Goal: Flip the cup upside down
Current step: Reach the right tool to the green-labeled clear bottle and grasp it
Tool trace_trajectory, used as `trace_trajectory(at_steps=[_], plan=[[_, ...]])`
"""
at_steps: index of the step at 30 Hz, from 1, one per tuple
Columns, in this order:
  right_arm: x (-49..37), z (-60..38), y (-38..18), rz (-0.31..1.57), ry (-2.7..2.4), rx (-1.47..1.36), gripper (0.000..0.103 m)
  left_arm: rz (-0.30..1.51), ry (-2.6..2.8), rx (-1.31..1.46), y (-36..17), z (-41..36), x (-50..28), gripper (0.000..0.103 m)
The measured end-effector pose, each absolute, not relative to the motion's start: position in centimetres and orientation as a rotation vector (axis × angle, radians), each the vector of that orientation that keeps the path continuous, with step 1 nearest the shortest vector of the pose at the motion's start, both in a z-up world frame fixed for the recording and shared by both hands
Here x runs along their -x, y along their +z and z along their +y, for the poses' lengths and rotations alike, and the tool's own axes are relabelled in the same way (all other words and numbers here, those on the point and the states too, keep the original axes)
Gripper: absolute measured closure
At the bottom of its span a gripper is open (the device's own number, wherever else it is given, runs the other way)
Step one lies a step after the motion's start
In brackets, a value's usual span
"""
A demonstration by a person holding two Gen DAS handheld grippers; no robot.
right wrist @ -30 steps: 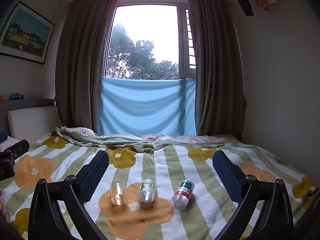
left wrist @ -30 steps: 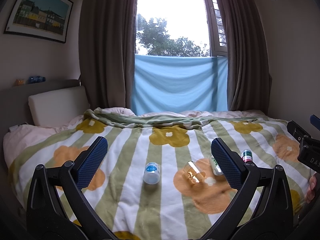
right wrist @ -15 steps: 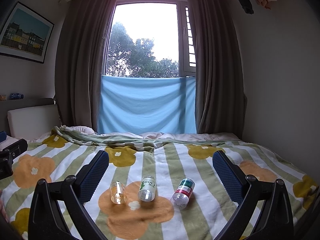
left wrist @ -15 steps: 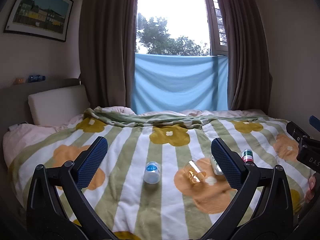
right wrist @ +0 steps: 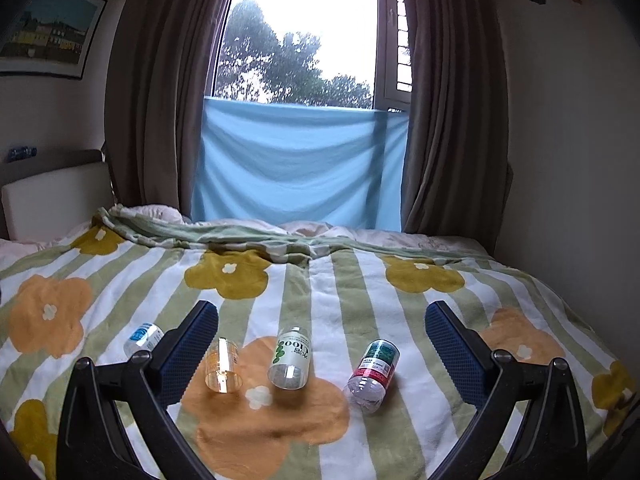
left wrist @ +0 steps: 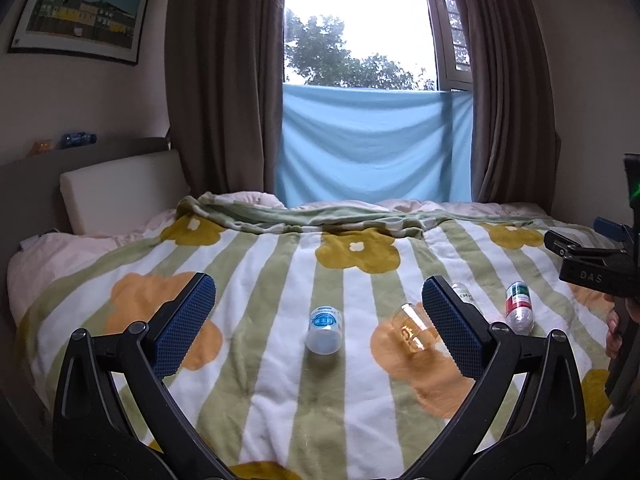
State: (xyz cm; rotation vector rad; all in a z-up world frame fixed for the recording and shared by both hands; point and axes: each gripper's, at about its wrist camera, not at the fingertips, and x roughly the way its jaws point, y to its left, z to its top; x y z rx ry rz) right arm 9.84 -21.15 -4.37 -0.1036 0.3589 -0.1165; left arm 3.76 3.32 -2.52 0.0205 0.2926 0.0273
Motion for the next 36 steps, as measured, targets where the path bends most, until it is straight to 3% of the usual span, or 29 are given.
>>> trace_trajectory(at_steps=[13,20,26,29,36], plan=[[-31.1,-23.8,-14.7,0.917,-0.035,0.039,0.0,0.427,0.081,-0.021,-7.0,5.7,-8.0,0.0],[-36.3,-24.0,-20.7,1.167,-0.009,-0.019,0.017,0.474,0.084,-0.016,-8.8,6.0,-9.4,0.0],[-38.0,-24.4,-23.2,1.261,-0.024,-0.054,0.029,0.508,0.079,-0.007,-9.7,6.0,-10.0,0.0],[-38.2,-24.5,-23.9,1.286,-0.007,-0.084,0.043,0.516,0.075,-0.003,-9.8,6.0,-10.1,0.0],[-36.5,-25.0,-22.0,1.238,-0.014,-0.103,0.043,0.523,0.076,0.004,-9.5,6.5,-9.9,0.0]])
